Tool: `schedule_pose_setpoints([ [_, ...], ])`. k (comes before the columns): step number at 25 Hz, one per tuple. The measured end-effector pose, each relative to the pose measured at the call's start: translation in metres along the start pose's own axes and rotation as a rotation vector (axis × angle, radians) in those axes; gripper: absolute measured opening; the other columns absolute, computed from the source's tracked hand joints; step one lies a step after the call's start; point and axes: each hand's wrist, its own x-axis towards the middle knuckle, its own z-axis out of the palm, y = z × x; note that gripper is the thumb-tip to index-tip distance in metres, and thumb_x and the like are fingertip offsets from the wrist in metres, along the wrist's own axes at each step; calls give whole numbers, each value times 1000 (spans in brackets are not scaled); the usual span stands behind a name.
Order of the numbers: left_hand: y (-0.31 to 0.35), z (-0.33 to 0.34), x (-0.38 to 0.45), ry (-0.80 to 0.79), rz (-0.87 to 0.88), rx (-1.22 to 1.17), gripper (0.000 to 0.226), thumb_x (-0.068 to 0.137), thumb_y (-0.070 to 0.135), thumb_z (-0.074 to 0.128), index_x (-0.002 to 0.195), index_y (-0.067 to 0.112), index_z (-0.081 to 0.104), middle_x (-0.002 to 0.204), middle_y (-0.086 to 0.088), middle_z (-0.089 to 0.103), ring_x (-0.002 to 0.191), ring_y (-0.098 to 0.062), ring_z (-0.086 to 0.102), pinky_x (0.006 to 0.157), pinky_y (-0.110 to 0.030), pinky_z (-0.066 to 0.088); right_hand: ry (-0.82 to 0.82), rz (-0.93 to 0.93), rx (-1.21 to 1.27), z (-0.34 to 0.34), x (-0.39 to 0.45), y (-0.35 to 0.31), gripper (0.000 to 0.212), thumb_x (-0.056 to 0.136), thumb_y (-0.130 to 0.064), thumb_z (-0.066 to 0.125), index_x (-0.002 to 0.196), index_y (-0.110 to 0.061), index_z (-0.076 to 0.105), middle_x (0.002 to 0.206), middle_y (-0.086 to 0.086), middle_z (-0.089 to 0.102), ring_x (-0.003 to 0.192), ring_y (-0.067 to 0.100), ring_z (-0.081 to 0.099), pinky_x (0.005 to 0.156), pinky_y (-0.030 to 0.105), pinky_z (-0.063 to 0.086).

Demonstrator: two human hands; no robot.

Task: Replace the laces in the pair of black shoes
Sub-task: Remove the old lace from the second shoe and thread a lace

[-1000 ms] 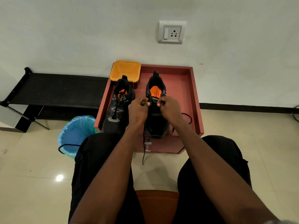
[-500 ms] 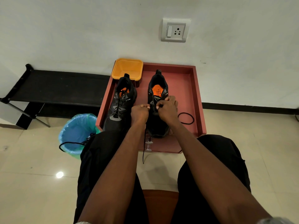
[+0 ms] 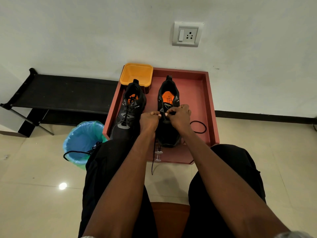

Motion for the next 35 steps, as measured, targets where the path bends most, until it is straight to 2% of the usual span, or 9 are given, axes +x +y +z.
schedule_pose_setpoints([
  [6, 6, 1, -8, 17, 112, 130, 12, 86, 14, 69, 76, 18, 73, 83, -4, 73, 81, -17, 71, 74, -34, 61, -97, 3, -82, -4, 3, -7, 21, 97, -21, 54, 110, -19, 71, 128, 8, 33, 121, 28, 32, 107, 43, 34],
  [10, 13, 1, -21, 70, 179, 226, 18, 94, 11, 56, 78, 17, 62, 79, -3, 65, 69, -14, 61, 56, -27, 48, -3, -93, -112, -12, 4, 0, 38, 95, -9, 49, 128, -16, 66, 129, 15, 45, 115, 33, 48, 97, 46, 48],
  [15, 45, -31, -24, 205, 31, -493, 24, 99, 2, 35, 103, -3, 58, 79, -15, 69, 64, -23, 68, 51, -25, 53, -67, -150, -131, -21, 3, -1, 47, 95, -4, 46, 140, -14, 54, 130, 13, 55, 110, 31, 56, 81, 26, 39],
  [19, 76, -80, -27, 581, 435, -859, 16, 102, 8, 45, 118, 8, 43, 117, -13, 63, 97, -21, 71, 79, -28, 59, -102, -133, -101, -28, 3, 1, 47, 93, -2, 44, 136, -15, 58, 127, 14, 61, 105, 30, 59, 76, 29, 42],
  [21, 75, -83, -33, 555, 453, -664, 22, 103, 12, 45, 124, 10, 40, 123, -12, 59, 94, -19, 70, 76, -26, 59, -121, -101, -71, -32, 4, 1, 51, 91, -2, 41, 135, -18, 59, 129, 14, 62, 104, 30, 60, 77, 34, 47],
  [24, 53, -57, -35, 285, 371, -87, 35, 101, 13, 47, 135, 18, 37, 122, -8, 59, 75, -21, 70, 59, -22, 55, -136, -95, -81, -37, 2, -1, 51, 92, -4, 40, 136, -20, 59, 130, 13, 62, 106, 32, 61, 83, 41, 51],
  [28, 23, -20, -30, -141, 339, 505, 42, 96, 16, 53, 137, 22, 47, 111, 7, 59, 82, -26, 69, 74, -46, 60, -128, -109, -72, -38, 1, -2, 52, 90, -1, 41, 134, -19, 60, 126, 14, 64, 100, 30, 62, 79, 41, 53],
  [32, 13, -10, -26, -3, 378, 706, 16, 94, 21, 52, 81, 24, 62, 84, -3, 67, 77, -26, 67, 68, -37, 55, -123, -124, -35, -37, -1, 1, 49, 92, -3, 41, 133, -22, 61, 123, 11, 66, 92, 23, 61, 71, 35, 51],
  [35, 31, -16, -35, 262, 384, 344, 15, 99, 14, 49, 97, 14, 63, 88, 2, 61, 78, -13, 62, 68, -28, 52, -135, -94, -24, -38, 2, 4, 52, 92, -1, 39, 134, -24, 61, 125, 11, 65, 86, 20, 59, 61, 29, 45],
])
